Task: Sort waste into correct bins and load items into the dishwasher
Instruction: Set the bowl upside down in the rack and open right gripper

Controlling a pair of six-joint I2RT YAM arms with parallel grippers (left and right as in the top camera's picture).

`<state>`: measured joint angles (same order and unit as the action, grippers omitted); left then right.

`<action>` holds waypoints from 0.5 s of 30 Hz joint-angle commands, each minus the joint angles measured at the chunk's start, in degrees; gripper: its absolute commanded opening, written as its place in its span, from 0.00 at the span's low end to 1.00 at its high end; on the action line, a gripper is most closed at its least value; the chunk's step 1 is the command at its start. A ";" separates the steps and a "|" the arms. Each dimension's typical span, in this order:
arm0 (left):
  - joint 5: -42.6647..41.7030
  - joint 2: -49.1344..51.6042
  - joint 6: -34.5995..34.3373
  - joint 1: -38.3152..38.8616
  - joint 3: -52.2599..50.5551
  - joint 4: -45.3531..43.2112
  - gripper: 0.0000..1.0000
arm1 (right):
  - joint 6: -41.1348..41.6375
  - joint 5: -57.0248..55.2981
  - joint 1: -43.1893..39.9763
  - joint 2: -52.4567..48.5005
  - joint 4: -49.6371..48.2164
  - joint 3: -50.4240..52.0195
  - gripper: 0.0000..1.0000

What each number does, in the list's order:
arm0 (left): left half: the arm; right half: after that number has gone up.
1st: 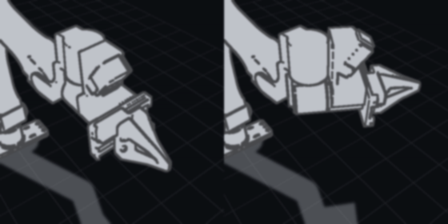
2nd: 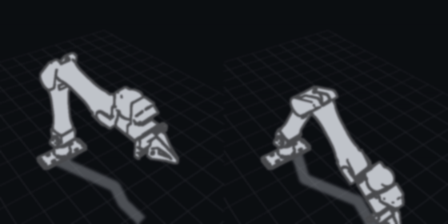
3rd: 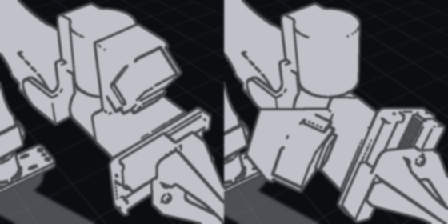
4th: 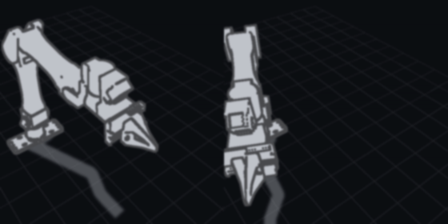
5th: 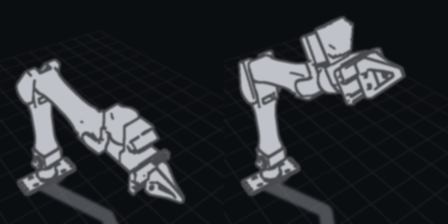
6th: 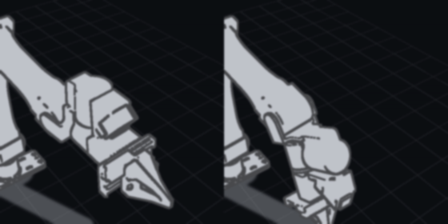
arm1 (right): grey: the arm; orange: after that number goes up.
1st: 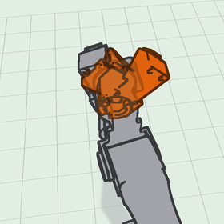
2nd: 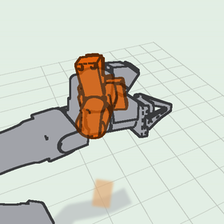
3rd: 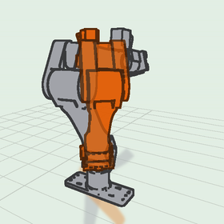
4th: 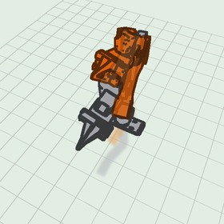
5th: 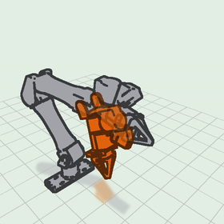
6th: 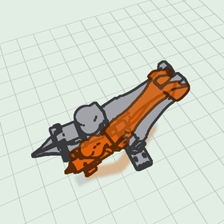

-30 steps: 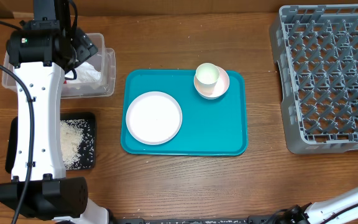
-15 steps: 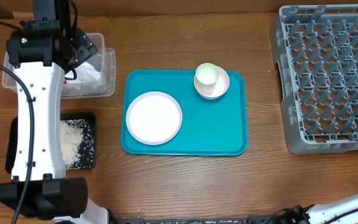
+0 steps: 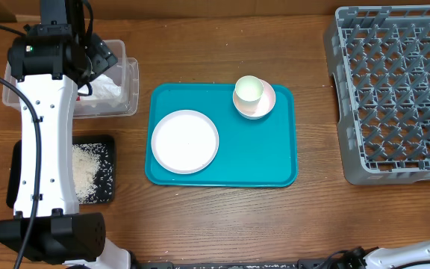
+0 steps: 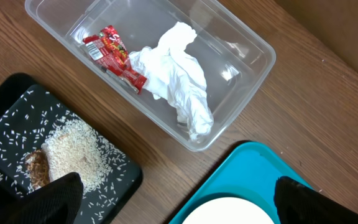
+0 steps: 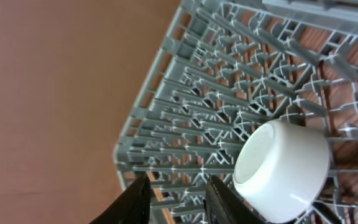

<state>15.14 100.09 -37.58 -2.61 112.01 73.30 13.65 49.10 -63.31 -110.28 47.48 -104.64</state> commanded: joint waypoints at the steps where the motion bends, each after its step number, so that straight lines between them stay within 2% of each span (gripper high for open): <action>1: -0.17 0.09 -0.79 0.39 0.35 -0.04 1.00 | -0.11 -16.41 6.82 -0.85 0.68 -0.28 0.27; 6: -0.17 0.09 -0.79 0.39 0.35 -0.04 1.00 | -0.11 -34.93 15.04 -3.67 -0.31 0.04 0.24; 11: -0.17 0.09 -0.79 0.39 0.35 -0.04 1.00 | -0.09 -45.22 19.52 -7.06 -0.20 0.04 0.22; 15: -0.17 0.09 -0.79 0.39 0.35 -0.04 1.00 | -0.07 -52.41 20.06 -9.22 2.03 0.04 0.22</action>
<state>15.11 100.09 -37.58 -2.61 112.01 73.30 13.50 8.03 -42.78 -117.78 48.53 -104.62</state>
